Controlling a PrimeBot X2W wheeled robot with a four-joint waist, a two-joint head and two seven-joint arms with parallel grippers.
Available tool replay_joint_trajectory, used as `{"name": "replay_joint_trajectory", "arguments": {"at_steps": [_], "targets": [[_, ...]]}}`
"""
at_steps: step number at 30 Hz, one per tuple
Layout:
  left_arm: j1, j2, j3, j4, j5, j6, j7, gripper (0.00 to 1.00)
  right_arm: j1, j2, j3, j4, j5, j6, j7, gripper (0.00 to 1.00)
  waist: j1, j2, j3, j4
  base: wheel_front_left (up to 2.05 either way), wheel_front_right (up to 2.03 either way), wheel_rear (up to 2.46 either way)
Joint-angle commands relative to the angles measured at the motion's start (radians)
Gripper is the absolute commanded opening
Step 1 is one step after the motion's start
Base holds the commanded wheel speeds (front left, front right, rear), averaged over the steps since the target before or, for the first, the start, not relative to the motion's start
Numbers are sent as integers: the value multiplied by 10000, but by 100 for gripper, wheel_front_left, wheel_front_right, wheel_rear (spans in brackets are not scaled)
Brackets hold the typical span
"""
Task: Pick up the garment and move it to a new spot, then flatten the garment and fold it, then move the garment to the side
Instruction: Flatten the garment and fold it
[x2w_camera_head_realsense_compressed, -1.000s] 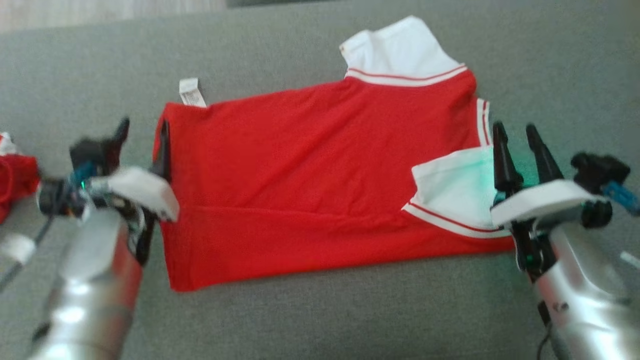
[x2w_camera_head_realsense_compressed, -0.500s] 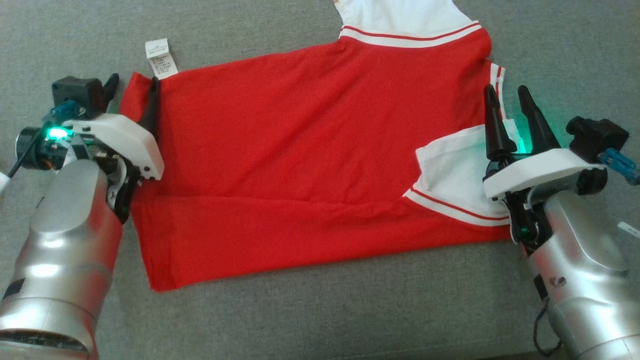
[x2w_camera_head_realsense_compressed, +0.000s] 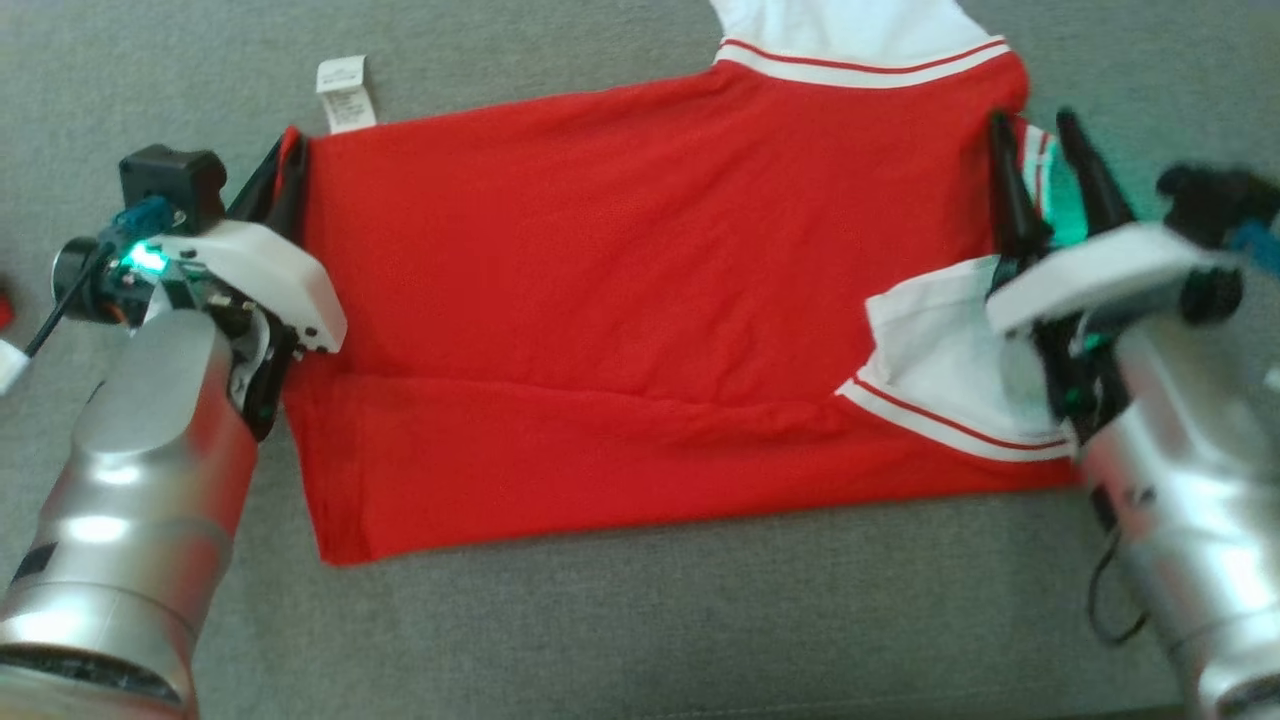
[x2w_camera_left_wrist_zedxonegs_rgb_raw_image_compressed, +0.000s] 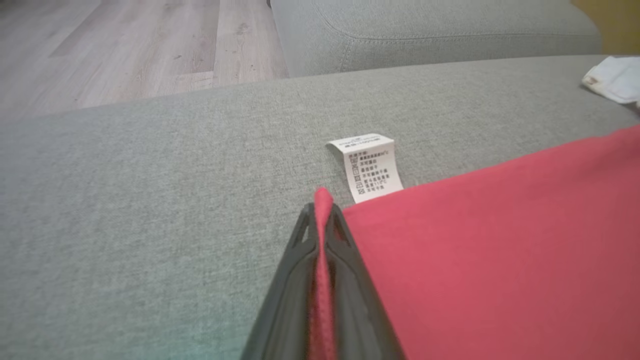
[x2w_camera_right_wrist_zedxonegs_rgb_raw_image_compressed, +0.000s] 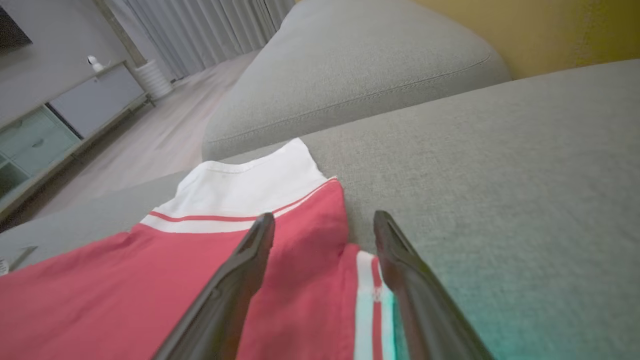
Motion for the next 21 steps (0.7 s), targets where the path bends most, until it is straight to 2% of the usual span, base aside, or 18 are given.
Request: {"name": "replay_joint_trajectory", "arguments": {"at_steps": [1,12,21], "targets": [[-398,434,199,-203,-51,18,-103,0,-265,-179,182,-209,5,-7,39,100,0,0,71,82,0,0,0],[-1109,-329,-720,50,-271,18,-707,0,-3312,-1027,625,1957,-296,-7,2037,100,0,0,658,1332,0,0,0],[-1610,-1147,-1455,288,-666,18,-1179,0,-4736,-1524,1089,3201,-464,-7,3073,100,0,0,1173,2336,0,0,0]]}}
